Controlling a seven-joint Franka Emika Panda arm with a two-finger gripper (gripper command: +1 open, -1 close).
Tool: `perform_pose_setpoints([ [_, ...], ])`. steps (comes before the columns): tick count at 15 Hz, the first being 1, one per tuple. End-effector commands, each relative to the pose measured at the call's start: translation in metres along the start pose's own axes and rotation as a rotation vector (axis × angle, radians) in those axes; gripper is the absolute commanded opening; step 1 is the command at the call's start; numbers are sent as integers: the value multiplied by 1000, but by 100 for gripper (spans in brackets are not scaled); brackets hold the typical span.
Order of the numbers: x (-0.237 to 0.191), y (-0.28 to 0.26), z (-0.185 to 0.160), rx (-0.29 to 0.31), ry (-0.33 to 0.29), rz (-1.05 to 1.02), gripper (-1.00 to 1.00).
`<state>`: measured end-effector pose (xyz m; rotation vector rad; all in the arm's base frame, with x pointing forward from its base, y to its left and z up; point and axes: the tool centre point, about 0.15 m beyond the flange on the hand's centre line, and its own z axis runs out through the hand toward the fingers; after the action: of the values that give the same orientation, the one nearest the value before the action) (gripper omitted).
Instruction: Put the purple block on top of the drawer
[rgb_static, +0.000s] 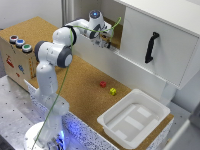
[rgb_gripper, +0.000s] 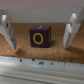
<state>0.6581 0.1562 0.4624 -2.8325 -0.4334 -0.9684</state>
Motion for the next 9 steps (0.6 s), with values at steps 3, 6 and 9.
perform_pose_setpoints([
  [3,21,-6,20,-107,-1,49,100],
  [6,27,-6,24,-106,6,61,100],
  [9,30,-7,25,-104,13,61,-100],
])
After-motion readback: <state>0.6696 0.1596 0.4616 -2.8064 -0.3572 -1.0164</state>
